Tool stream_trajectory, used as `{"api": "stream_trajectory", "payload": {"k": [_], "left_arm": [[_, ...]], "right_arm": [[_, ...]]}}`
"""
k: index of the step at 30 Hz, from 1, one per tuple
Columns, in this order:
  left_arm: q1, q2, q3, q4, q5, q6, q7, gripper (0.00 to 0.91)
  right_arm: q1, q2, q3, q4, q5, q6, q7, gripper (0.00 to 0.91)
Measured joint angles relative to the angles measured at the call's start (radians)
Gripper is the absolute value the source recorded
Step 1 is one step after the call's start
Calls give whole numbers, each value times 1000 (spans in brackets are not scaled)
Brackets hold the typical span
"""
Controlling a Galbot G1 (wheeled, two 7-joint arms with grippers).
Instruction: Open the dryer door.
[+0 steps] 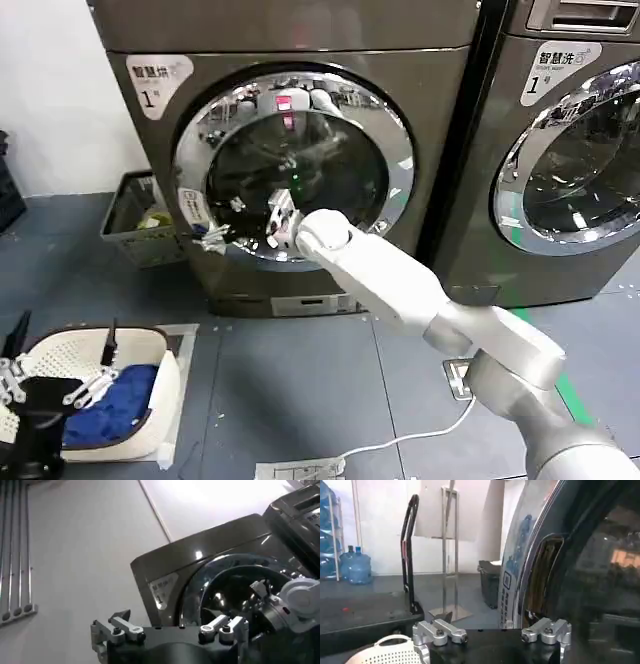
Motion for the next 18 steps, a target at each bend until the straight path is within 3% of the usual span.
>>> {"api": "stream_trajectory", "payload": {"k": [18], "left_arm": [[-13,5,-5,3,5,33,-2,907]], "right_arm": [[-7,-42,-30,76,27,-10,-27,907]]}}
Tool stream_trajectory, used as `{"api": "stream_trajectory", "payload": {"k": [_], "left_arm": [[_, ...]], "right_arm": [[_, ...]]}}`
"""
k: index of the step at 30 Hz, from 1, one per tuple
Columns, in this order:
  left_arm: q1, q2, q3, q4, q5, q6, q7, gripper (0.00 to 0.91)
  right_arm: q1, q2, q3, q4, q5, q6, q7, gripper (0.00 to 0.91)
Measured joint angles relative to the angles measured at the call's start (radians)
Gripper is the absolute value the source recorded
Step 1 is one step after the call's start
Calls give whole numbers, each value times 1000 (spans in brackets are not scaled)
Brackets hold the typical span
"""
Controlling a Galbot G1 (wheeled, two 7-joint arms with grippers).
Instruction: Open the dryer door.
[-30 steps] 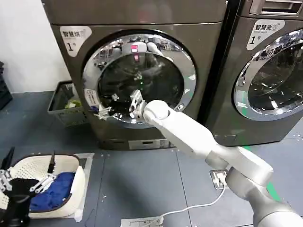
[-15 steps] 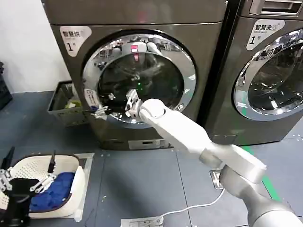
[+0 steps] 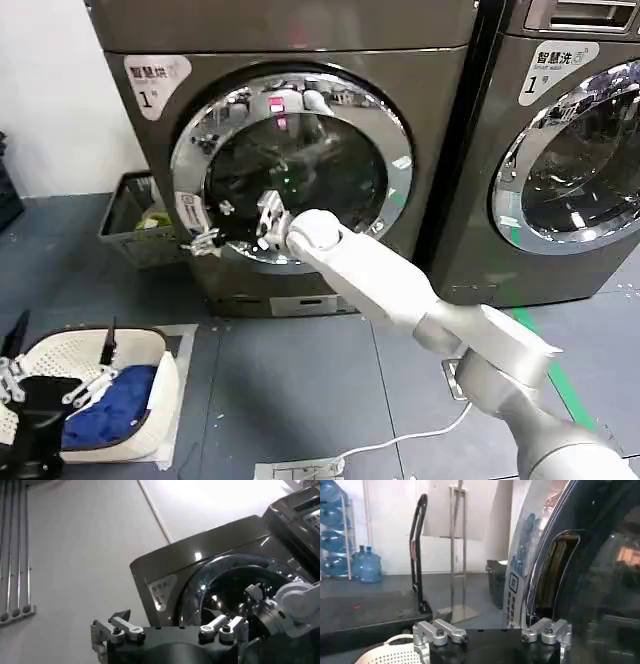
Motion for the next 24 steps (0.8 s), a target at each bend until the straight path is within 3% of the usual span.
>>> {"api": "stream_trajectory", "payload": {"k": [14,24], "left_arm": [[-157,111,-16,73,2,214,-6,907],[-283,232,-2,153,-66,279,-31,907]], "right_arm": [[-23,-123,-50,193,70,-22,6,907],[-25,-210,-70,327,105,-32,-10,907]]}}
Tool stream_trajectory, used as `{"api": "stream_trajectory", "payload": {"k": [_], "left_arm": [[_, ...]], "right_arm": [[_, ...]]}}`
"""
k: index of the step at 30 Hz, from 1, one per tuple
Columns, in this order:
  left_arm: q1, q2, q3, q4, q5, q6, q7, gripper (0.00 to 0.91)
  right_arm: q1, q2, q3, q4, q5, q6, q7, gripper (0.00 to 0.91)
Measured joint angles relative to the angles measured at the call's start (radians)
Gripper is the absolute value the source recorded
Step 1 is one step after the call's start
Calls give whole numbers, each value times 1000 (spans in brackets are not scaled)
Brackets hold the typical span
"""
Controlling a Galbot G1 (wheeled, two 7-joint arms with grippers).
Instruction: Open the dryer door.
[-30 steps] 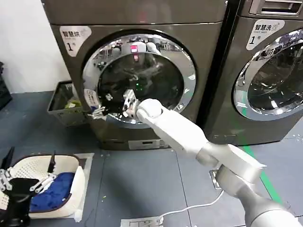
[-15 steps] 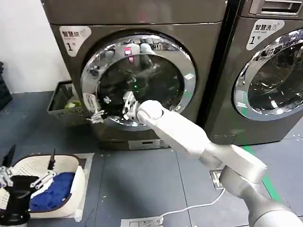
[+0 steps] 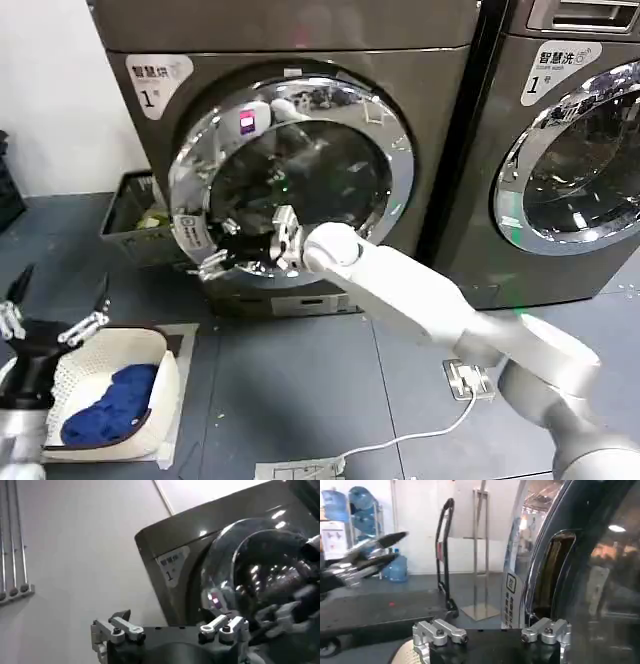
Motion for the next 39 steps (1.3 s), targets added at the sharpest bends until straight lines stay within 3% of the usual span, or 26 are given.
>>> {"api": "stream_trajectory", "payload": {"k": [29,39], "left_arm": [[-295,320,321,264,-33,74,-46,907],[-434,367,478,347,-26,84,-46,907]], "right_arm": [[-28,-275,-7,264,16,6,-204,907],[-67,-390,30,345,15,60,-286,907]]}}
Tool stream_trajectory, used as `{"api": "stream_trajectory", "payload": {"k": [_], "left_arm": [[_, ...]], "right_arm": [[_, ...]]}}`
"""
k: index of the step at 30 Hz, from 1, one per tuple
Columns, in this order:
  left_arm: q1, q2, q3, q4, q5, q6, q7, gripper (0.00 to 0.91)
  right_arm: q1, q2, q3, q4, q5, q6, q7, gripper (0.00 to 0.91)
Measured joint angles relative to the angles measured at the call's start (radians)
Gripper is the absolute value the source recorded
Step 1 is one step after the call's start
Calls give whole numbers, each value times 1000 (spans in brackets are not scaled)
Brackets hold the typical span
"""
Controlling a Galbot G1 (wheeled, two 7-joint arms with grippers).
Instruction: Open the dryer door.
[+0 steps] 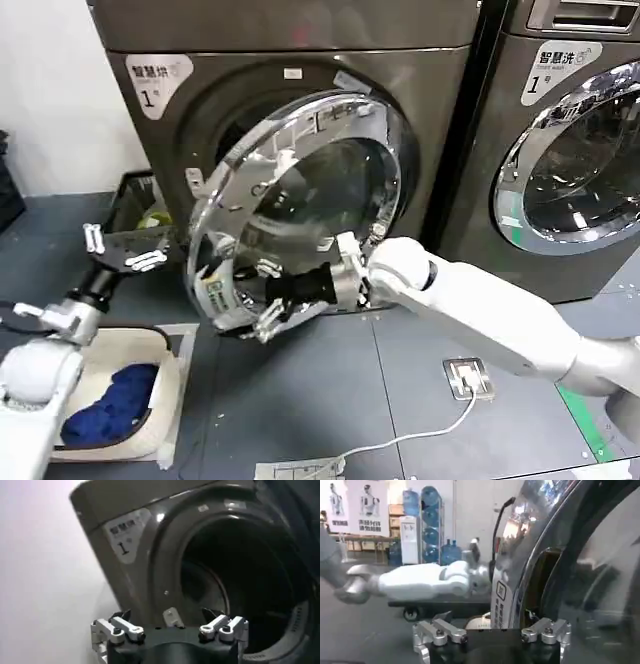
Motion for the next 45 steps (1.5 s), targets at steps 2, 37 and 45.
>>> {"api": "stream_trajectory", "payload": {"k": [2,37,45], "left_arm": [[-22,5,29,9,0,-1,5,907],[-198,-2,351,-10,1,-84,49,907],[-270,-16,447,-2,-14,-97,50,907]], "right_arm": [[-11,-22,12,12,0,13,-15,907],[-1603,-173,1698,316,-75,201,258,907],[-1804,100,2075,316,-224,295,432,907]]}}
